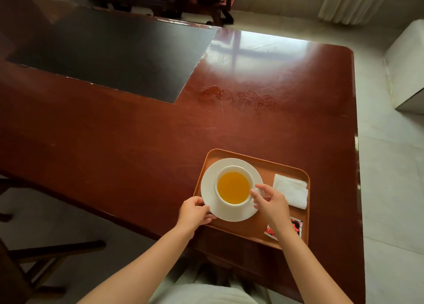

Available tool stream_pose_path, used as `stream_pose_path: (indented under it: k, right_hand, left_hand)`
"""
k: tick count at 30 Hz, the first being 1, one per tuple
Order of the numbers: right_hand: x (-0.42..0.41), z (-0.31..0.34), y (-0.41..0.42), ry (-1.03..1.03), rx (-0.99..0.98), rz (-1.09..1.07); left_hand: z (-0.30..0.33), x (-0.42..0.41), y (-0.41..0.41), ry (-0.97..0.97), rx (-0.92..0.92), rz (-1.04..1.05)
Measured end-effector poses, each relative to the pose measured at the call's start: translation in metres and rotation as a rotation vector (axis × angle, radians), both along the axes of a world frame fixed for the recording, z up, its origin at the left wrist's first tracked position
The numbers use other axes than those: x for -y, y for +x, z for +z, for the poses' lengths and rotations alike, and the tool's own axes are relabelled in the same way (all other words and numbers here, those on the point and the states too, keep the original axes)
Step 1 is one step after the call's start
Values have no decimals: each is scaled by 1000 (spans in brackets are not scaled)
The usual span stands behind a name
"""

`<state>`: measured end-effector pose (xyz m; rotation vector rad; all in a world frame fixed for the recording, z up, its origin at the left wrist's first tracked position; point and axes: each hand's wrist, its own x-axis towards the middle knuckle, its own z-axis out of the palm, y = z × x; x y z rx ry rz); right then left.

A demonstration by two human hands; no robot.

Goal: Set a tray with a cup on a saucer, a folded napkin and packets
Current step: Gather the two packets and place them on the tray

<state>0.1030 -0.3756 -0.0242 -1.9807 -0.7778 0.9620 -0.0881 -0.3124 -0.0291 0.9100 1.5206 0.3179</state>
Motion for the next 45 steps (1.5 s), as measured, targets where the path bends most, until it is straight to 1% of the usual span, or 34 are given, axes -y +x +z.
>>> stream_pose_path:
  k: [13,17,18,19,20,21,22,23,25,27,28,29,30,32,33,36,39,45]
  right_hand:
    - [6,2,-3,13,19,-2]
    - [9,6,2,8,-18,42]
    - [12,7,6,14,-16,24]
    - [17,8,12,26,5,-14]
    - [24,9,20,37,65,-60]
    - [32,9,29,39,170,-89]
    - [41,8,39,26,308,-86]
    - [50,8,47,3,451,-50]
    - [61,4,61,-43,676,86]
    - [65,1,68,-75,810,265]
    - [66,0,71,-89,853,347]
    - [66,-2,73,-104,882,420]
    - [67,-3,75,-120,900,484]
    - [67,-6,78,-156,906,582]
    - [67,-9,79,-176,901,622]
    - [67,-16,81,-232,873,694]
    - [66,-18,81,-232,860,711]
    - [62,-17,81,-184,853,732]
  left_hand:
    - [-2,7,0,2,-8,-2]
    - [4,11,-4,-5,-39,-28]
    - [5,14,-7,49,-84,-35]
    - [6,18,-11,159,-143,-36]
    - [7,24,-15,311,-203,-32]
    - [9,31,-17,475,-241,-41]
    - [12,38,-16,630,-244,-88]
    - [16,46,-10,781,-212,-193]
    - [20,61,10,1046,-120,-555]
    - [16,75,37,1197,-100,-965]
    - [13,81,50,1239,-141,-1123]
    - [8,87,61,1270,-211,-1231]
    - [5,91,69,1258,-307,-1310]
    - [0,97,80,1178,-493,-1399]
    - [-4,99,82,1148,-539,-1431]
    - [-16,102,85,1037,-554,-1499]
    - [-20,105,85,1021,-606,-1509]
    - [-21,111,88,965,-632,-1490]
